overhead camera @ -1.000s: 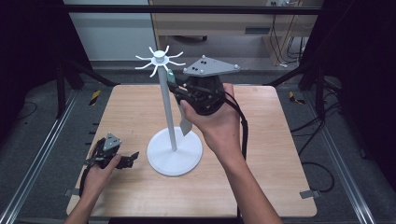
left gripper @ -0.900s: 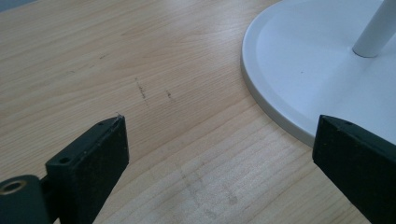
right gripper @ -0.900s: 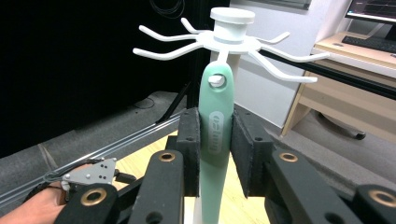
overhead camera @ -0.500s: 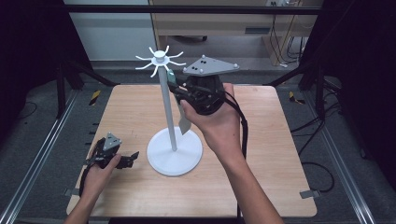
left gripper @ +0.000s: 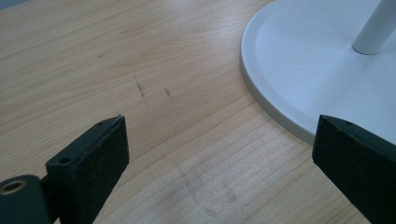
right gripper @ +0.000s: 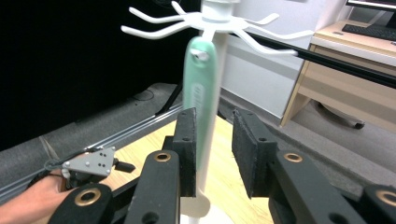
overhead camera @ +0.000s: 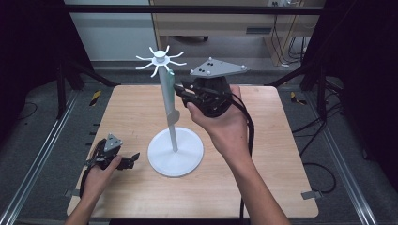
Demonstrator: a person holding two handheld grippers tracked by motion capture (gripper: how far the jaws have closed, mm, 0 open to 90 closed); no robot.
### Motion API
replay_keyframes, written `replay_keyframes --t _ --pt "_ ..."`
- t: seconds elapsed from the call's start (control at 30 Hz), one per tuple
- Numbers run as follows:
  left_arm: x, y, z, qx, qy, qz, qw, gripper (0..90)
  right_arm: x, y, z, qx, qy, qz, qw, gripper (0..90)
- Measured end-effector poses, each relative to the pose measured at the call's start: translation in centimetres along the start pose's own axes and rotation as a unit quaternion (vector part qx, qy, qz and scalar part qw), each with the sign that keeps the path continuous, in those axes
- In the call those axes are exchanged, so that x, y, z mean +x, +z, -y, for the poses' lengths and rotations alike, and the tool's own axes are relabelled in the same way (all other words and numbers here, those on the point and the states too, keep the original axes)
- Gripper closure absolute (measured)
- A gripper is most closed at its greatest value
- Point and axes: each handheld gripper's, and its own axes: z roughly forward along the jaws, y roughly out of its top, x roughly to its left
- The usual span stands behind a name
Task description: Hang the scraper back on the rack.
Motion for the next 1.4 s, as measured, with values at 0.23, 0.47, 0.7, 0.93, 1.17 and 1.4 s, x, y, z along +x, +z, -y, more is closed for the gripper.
replay_keyframes --t 0.23,0.47,0.7,0.93,1.17,1.4 --pt "0.0 0.0 0.0 0.002 0.003 -0.001 1.0000 3.4 -0.8 -0.9 0.4 0.016 -0.006 0.017 0.9997 71.4" --pt "-0.1 0.0 0.0 0.001 0.005 0.000 1.0000 3.4 -2.0 -1.0 1.5 0.037 0.000 0.035 0.9987 71.3" --pt "-0.1 -0.1 0.1 0.000 0.004 -0.001 1.0000 3.3 -3.6 -0.8 2.9 0.060 0.008 0.054 0.9967 71.1" --pt "-0.1 -0.1 0.1 0.000 0.004 -0.002 1.0000 3.1 -5.0 -0.2 4.2 0.079 0.020 0.067 0.9945 69.6" --pt "0.0 -0.1 0.1 -0.002 0.003 -0.002 1.0000 3.1 -6.1 -0.2 5.2 0.089 0.034 0.079 0.9923 63.5" --pt "-0.1 -0.1 0.1 0.000 0.002 -0.001 1.0000 3.1 -7.1 -0.2 6.4 0.093 0.048 0.091 0.9904 49.9"
